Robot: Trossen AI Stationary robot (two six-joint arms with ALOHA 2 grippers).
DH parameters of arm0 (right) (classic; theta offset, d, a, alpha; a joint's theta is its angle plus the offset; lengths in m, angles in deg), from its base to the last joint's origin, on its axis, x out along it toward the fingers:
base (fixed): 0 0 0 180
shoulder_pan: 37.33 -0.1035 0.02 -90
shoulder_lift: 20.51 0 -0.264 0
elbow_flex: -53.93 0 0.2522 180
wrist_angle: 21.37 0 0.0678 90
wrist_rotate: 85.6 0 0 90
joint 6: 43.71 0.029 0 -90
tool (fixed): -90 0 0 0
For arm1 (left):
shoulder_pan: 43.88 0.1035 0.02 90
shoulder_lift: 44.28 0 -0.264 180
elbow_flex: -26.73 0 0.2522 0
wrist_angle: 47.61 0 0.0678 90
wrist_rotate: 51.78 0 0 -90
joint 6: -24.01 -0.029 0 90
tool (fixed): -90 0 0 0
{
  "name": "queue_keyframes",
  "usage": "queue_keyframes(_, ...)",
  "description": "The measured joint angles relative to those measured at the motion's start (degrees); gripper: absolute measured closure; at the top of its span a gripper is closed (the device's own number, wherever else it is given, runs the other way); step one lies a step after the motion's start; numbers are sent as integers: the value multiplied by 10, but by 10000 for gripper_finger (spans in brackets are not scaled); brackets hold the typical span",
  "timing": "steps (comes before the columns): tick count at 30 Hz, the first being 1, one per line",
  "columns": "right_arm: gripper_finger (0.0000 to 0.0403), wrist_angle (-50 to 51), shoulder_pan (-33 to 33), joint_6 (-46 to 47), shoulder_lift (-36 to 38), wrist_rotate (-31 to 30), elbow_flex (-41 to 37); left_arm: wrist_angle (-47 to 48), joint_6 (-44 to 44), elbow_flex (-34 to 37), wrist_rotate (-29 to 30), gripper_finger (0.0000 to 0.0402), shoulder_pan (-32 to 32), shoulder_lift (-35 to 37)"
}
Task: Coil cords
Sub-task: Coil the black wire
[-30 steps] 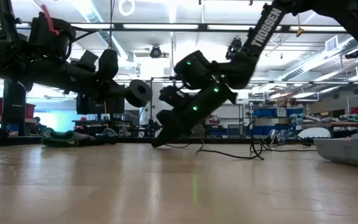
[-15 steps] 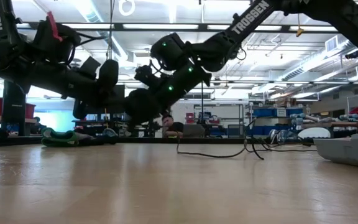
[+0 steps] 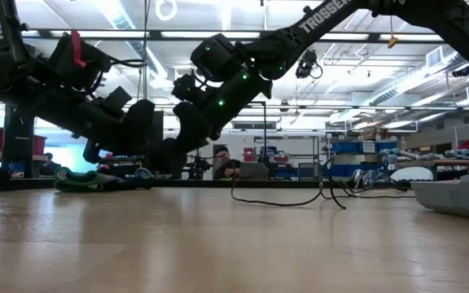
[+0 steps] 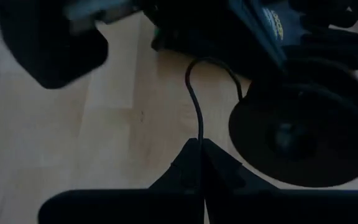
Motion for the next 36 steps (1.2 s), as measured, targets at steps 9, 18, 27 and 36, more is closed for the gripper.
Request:
queue_keyframes(9,403,13,7,-21,28,-5,5,24,2,0,-34,401,0,0)
queue_keyframes(18,403,35,36,-34,54,-89,5,7,6,0,-97,402,0,0)
queue_keyframes(27,403,154,60,24,55,-127,4,-78,7,0,-113,401,0,0)
queue_keyframes(36,368,156,57,38,54,-17,-36,-127,17,0,-65,401,0,0)
